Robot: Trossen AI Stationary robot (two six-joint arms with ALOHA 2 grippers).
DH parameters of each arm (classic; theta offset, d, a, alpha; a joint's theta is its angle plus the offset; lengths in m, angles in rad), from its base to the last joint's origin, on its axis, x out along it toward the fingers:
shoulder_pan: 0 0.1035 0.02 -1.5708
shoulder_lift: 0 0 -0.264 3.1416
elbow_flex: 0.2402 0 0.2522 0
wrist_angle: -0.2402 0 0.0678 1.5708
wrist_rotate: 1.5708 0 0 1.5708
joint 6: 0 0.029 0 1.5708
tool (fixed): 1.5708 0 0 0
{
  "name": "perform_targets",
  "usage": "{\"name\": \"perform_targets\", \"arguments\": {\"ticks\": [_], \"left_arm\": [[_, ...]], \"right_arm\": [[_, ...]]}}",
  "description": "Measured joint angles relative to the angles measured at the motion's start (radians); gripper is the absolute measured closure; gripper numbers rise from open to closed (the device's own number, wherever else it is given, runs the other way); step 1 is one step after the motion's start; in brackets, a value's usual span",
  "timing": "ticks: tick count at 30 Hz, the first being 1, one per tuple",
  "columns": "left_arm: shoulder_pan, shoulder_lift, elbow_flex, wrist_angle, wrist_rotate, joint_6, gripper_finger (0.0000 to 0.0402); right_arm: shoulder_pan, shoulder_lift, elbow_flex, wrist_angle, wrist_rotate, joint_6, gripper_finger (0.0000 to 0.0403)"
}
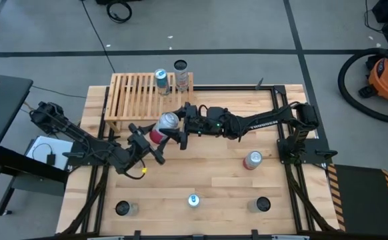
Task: Place canned beverage on shelf
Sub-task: Put the top pink white soda can on the shelf
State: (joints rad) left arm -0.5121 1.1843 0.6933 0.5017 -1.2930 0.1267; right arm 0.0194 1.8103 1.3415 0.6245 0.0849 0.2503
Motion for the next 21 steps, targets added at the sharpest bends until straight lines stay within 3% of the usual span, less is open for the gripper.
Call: {"name": "perform_targets", "arguments": {"ticks": [7, 21], "left_arm": [[0.001, 0.000, 0.000, 0.009, 0.000, 0.024, 0.0073], [0.010, 0.000, 0.000, 0.029, 0.005, 0.016, 0.0068]], "right_arm": [[-0.005, 0.000, 0.000, -0.002, 0.000, -0.019, 0.0105], [-0.018, -0.001, 0.001, -0.004, -0.006, -0.024, 0.0105]]}}
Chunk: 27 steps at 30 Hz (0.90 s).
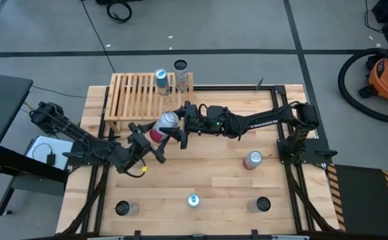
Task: Place canned beverage on shelf
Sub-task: Put the top pink white soda can on the shelf
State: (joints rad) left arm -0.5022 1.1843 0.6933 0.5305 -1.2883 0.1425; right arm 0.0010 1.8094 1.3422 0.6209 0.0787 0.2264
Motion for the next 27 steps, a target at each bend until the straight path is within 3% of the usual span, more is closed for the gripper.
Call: {"name": "perform_targets", "arguments": {"ticks": [7, 11, 16, 22, 27], "left_arm": [[-0.012, -0.018, 0.000, -0.003, 0.017, 0.046, 0.0067], [-0.058, -0.057, 0.001, -0.003, -0.129, 0.132, 0.0067], [-0.124, -0.113, 0.003, -0.042, -0.151, 0.139, 0.0067], [-0.165, -0.162, 0.002, -0.109, -0.190, 0.143, 0.0067], [-0.191, -0.179, 0.002, -0.117, -0.197, 0.143, 0.0067]], "right_arm": [[-0.005, -0.004, 0.000, -0.001, 0.004, -0.001, 0.0105], [-0.027, -0.014, -0.003, -0.030, 0.013, -0.024, 0.0105], [-0.064, -0.022, 0.013, -0.074, -0.005, -0.023, 0.0105], [-0.104, -0.011, 0.121, -0.304, -0.079, -0.043, 0.0105], [-0.103, -0.011, 0.230, -0.522, -0.074, -0.163, 0.0105]]}}
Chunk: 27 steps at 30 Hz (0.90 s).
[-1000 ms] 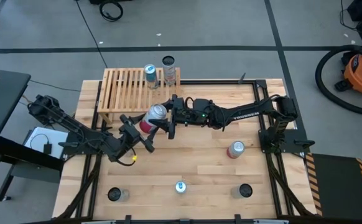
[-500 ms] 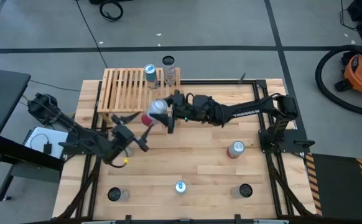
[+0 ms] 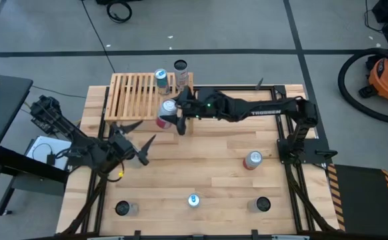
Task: Place canned beverage on shelf
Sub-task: Put the top pink white soda can on the shelf
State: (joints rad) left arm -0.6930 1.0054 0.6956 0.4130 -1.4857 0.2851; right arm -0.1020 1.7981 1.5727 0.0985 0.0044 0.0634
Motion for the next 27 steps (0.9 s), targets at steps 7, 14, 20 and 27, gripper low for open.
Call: {"name": "perform_targets", "arguments": {"ticks": [7, 14, 20, 27], "left_arm": [[-0.019, 0.000, 0.000, -0.030, 0.001, -0.012, 0.0067], [-0.016, 0.000, -0.001, -0.030, 0.001, -0.011, 0.0067], [-0.015, 0.001, -0.002, -0.042, 0.001, -0.011, 0.0067], [-0.015, 0.001, -0.002, -0.060, 0.002, -0.011, 0.0067]], "right_arm": [[-0.036, -0.001, 0.044, -0.067, -0.012, -0.065, 0.0105], [-0.068, 0.057, 0.045, -0.066, -0.065, -0.066, 0.0105], [-0.072, 0.111, 0.054, -0.063, -0.079, -0.090, 0.0105], [-0.081, 0.156, 0.147, -0.134, -0.076, -0.167, 0.0105]]}}
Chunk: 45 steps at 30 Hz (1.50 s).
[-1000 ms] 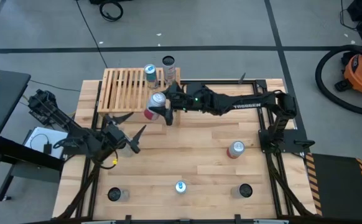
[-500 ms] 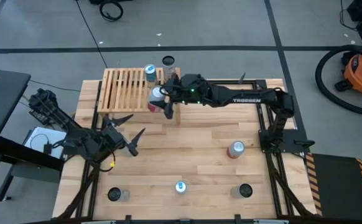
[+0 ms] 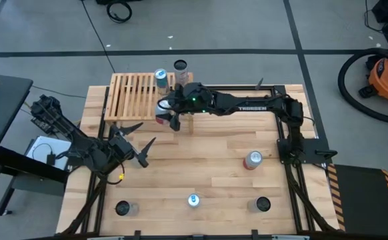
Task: Place canned beverage on shelf
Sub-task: Put the top pink white soda can on the shelf
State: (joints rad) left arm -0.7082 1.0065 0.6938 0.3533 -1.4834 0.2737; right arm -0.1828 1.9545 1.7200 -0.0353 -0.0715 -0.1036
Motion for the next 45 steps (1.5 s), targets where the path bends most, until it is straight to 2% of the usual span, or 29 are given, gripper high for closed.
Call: {"name": "perform_targets", "arguments": {"ticks": [5, 11, 20, 26, 35, 45], "left_arm": [[0.000, 0.000, 0.000, -0.010, -0.001, -0.001, 0.0067], [0.000, 0.000, 0.000, -0.013, -0.001, 0.000, 0.0067], [0.000, 0.000, 0.000, -0.015, -0.001, 0.001, 0.0067], [0.000, 0.000, 0.000, -0.015, -0.001, 0.002, 0.0067], [0.000, 0.000, 0.000, -0.016, -0.001, 0.003, 0.0067], [0.000, 0.000, 0.000, -0.018, -0.001, 0.011, 0.0067]], "right_arm": [[-0.011, 0.025, 0.030, -0.056, 0.001, -0.033, 0.0105], [-0.025, 0.032, 0.031, -0.078, 0.090, -0.066, 0.0105], [-0.063, 0.032, 0.031, -0.065, 0.078, -0.053, 0.0093], [-0.078, 0.037, 0.032, -0.067, -0.001, -0.025, 0.0080], [-0.070, 0.038, 0.031, -0.062, -0.022, -0.050, 0.0059], [-0.065, 0.038, 0.032, -0.037, 0.014, -0.057, 0.0010]]}}
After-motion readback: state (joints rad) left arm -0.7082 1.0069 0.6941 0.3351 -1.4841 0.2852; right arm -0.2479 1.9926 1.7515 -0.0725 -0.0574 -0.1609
